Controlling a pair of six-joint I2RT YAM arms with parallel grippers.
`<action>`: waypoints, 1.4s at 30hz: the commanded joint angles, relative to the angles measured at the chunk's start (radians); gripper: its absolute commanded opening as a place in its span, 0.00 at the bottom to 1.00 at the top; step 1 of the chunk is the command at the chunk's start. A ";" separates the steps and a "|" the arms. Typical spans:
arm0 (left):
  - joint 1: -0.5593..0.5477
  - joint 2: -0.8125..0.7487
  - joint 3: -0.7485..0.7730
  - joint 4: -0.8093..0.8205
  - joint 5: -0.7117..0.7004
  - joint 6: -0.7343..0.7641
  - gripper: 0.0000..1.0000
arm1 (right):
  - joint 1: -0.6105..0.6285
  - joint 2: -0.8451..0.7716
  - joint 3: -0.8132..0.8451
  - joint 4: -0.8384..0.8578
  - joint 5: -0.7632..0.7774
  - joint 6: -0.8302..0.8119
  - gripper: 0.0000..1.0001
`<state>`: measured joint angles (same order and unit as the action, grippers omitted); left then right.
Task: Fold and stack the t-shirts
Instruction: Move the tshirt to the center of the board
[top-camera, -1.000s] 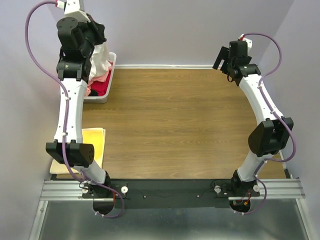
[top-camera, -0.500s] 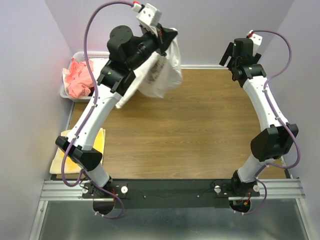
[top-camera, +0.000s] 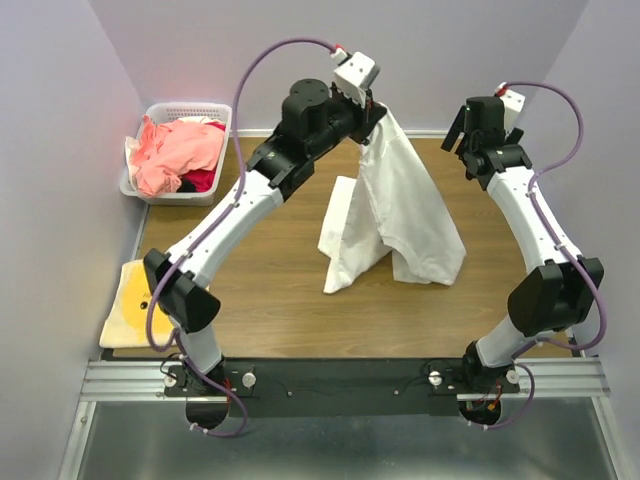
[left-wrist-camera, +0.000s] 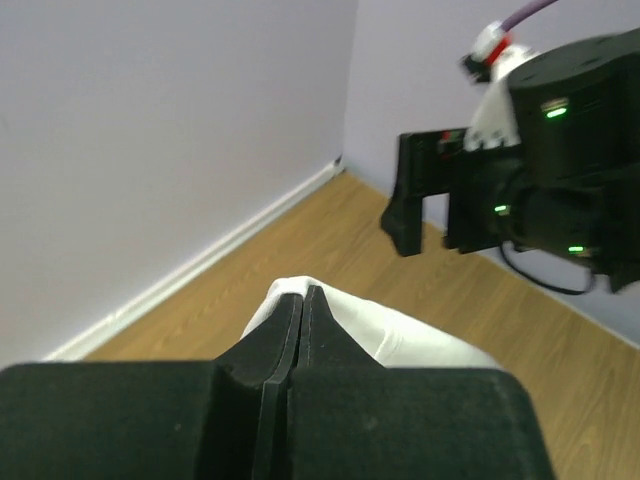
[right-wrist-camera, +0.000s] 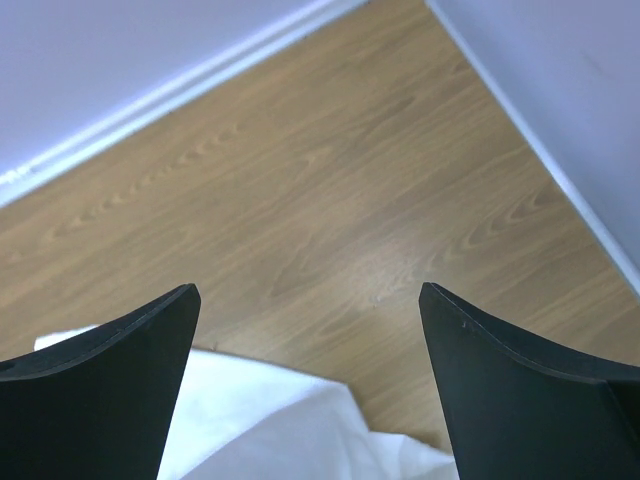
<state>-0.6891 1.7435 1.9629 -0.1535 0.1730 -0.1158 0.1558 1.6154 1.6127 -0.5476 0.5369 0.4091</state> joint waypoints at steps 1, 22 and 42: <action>0.005 0.127 -0.035 -0.026 -0.214 -0.034 0.00 | -0.001 -0.023 -0.072 -0.008 -0.077 0.013 1.00; 0.076 0.304 0.228 -0.047 -0.294 -0.148 0.00 | 0.183 -0.117 -0.214 0.032 -0.397 -0.164 0.99; 0.099 0.340 0.297 -0.077 -0.257 -0.133 0.00 | 0.384 0.043 -0.254 0.115 -0.241 -0.231 0.91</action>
<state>-0.6006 2.0899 2.2475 -0.2348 -0.1017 -0.2523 0.5365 1.5864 1.3796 -0.4931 0.1913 0.2058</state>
